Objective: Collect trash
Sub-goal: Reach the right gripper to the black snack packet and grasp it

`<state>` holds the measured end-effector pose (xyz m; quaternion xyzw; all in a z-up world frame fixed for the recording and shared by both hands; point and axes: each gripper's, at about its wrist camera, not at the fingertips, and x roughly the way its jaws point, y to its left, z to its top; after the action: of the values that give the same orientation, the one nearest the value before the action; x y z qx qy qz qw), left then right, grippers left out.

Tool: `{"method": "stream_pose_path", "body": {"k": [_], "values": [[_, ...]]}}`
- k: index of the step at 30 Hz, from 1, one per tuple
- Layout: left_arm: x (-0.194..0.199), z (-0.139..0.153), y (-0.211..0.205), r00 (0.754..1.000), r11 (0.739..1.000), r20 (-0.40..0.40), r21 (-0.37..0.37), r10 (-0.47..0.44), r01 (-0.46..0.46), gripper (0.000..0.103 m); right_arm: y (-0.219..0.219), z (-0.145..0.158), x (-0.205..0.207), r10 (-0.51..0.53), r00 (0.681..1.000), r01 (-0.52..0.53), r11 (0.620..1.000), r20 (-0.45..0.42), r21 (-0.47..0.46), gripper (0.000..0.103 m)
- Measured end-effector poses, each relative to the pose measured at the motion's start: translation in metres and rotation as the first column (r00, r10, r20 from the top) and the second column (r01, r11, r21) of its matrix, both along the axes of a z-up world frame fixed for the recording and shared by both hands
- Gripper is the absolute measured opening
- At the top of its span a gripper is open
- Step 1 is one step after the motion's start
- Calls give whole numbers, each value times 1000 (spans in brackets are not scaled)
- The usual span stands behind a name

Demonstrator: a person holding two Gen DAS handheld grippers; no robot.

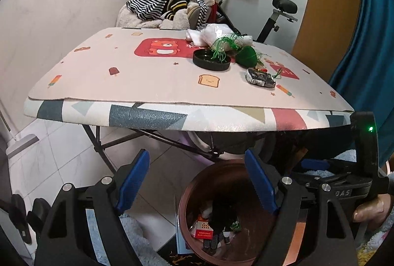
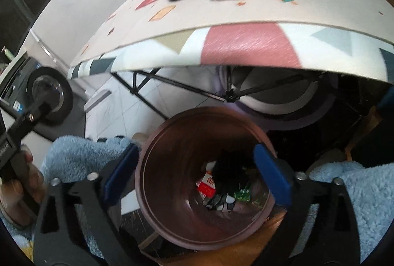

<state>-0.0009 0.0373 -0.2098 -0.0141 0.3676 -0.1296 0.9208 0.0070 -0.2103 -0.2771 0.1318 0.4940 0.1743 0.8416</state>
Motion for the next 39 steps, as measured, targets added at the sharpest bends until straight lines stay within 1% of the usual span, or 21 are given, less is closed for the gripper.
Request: {"method": "stream_pose_path", "body": {"k": [1,3,5,7,11,15,22,29,34,36,39], "values": [[0,0,0,1000,1000,-2,2,0,0,78,-2,1,0,-7,1000,7,1000,4,0,97],[0,-1,-1,1000,1000,-4,4,0,0,78,-3,2,1,-15,1000,15,1000,10,0,97],[1,-1,0,1000,1000,-6,4,5,-5,83,-4,5,1,-18,1000,18,1000,23,-5,97],[2,-1,1,1000,1000,-10,-4,8,-8,87,-3,10,0,-16,999,17,1000,49,-24,97],[5,0,6,1000,1000,-22,-18,23,-23,91,-5,21,-3,-17,995,21,999,102,-31,97],[8,1,9,999,999,-27,-19,41,-42,97,-11,32,-3,-47,988,54,998,146,-39,97],[20,3,14,998,998,-20,-25,57,-58,97,-30,50,11,-103,978,110,994,180,-27,97],[40,17,12,997,998,57,-8,55,-54,97,-46,65,36,-141,969,145,989,204,-5,97],[62,29,11,993,998,94,-15,67,-65,97,-44,69,62,-133,968,147,988,212,-51,97],[72,35,12,991,997,110,-27,74,-72,97,-43,70,75,-146,965,169,981,219,-91,97],[85,39,14,989,996,116,-39,88,-84,97,-37,69,97,-169,962,196,974,214,-113,97]]}}
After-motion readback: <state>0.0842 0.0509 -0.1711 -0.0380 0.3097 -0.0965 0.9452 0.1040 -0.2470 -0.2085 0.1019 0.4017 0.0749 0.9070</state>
